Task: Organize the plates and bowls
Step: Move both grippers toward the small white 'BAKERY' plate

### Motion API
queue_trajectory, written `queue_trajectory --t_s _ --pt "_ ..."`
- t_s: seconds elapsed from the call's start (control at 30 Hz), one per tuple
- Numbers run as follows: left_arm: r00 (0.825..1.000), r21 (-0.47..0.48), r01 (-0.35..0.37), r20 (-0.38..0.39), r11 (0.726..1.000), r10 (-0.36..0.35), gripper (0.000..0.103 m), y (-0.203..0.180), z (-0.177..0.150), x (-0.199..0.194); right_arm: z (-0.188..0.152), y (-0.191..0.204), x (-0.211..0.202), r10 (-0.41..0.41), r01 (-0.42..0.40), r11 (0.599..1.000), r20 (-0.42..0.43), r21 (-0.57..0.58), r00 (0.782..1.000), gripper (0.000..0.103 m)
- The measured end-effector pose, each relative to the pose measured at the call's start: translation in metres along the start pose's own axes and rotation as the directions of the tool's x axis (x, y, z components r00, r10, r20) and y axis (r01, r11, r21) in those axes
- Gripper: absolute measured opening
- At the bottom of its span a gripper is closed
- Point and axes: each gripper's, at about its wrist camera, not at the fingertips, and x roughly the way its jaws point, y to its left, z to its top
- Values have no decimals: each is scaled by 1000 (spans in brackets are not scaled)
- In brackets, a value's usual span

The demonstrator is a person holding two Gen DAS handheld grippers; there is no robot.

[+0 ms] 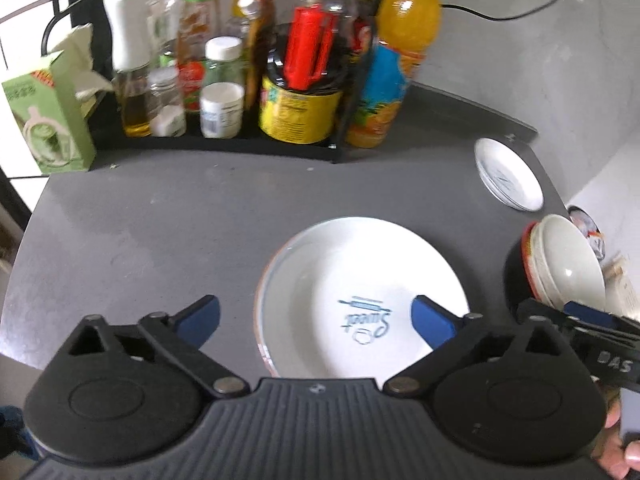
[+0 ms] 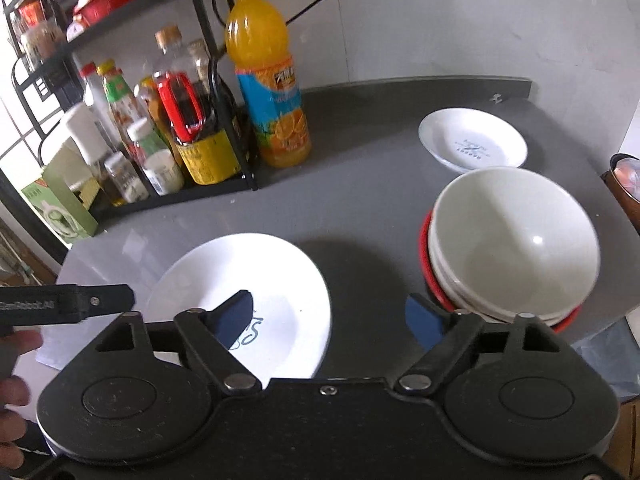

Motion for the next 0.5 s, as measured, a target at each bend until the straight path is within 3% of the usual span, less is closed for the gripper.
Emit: queue_trajectory --t_s 0.13,0.3,0.5 --pt "999 32 28 -27 999 -27 102 -18 0 0 -1 -13 -11 -53 53 999 -7 6 999 88" --pt "997 72 67 -31 995 -65 102 -41 3 -2 2 -38 -26 -56 55 998 31 43 998 89" --pt "995 91 100 -32 991 -98 102 -73 12 1 15 -71 -32 -56 51 996 69 70 996 99"
